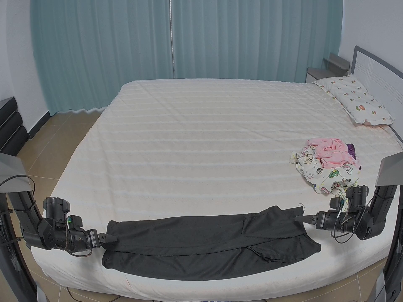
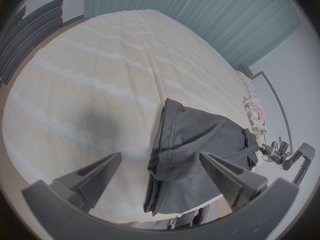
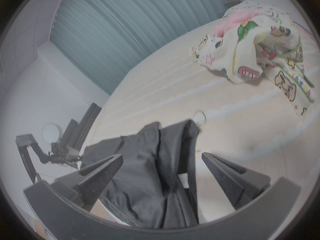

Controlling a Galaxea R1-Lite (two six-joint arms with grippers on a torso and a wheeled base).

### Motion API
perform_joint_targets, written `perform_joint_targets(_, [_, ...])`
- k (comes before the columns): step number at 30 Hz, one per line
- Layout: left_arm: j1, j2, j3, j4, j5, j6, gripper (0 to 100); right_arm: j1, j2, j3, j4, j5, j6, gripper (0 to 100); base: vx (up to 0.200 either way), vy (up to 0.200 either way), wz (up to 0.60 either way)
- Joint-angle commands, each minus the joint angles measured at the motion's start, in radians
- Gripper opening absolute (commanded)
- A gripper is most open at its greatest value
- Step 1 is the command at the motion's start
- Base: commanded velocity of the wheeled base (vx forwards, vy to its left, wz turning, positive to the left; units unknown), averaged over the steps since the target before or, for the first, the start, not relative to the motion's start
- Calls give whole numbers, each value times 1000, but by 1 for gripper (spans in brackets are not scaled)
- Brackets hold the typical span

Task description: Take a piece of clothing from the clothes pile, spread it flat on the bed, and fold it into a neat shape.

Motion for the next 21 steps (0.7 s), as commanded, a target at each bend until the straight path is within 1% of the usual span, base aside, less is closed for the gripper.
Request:
perform_joint_targets(1, [31, -48, 13, -15, 0, -40, 100, 40, -57, -40, -27, -3, 76, 100, 0, 0, 0])
perform_joint_targets(2, [37, -75, 1, -16, 0, -103, 100, 65, -59, -57, -22, -10, 112, 100, 0, 0, 0])
perform_joint_targets(4, [38, -106, -34, -11, 0, -192, 100, 91, -48, -77, -13, -12, 125, 100, 0, 0, 0])
perform_joint_targets(5, [38, -126, -68, -7, 3, -252, 100, 111, -28, -86, -13, -12, 131, 100, 0, 0, 0])
perform_joint_targets(6, [37, -135, -92, -5, 3, -292, 100, 120, -3, -95, -16, -12, 131, 100, 0, 0, 0])
perform_joint_targets(8, [29, -140, -137, 10, 12, -342, 100, 137, 33, -115, -15, -13, 131, 100, 0, 0, 0])
perform_joint_targets(12, [-8, -132, -226, 102, 35, -390, 100, 145, 104, -158, -13, -27, 131, 100, 0, 0, 0])
perform_joint_targets(14, [-35, -126, -267, 148, 46, -431, 100, 145, 122, -163, -24, -35, 131, 100, 0, 0, 0])
perform_joint_targets(15, [-37, -126, -270, 150, 47, -433, 100, 146, 122, -163, -24, -35, 131, 100, 0, 0, 0])
perform_joint_targets(18, [-78, -69, -306, 157, 95, -488, 100, 158, 135, -151, -16, -38, 121, 100, 0, 0, 0])
perform_joint_targets(21, [-87, -40, -306, 153, 100, -490, 100, 152, 139, -151, -13, -38, 119, 100, 0, 0, 0])
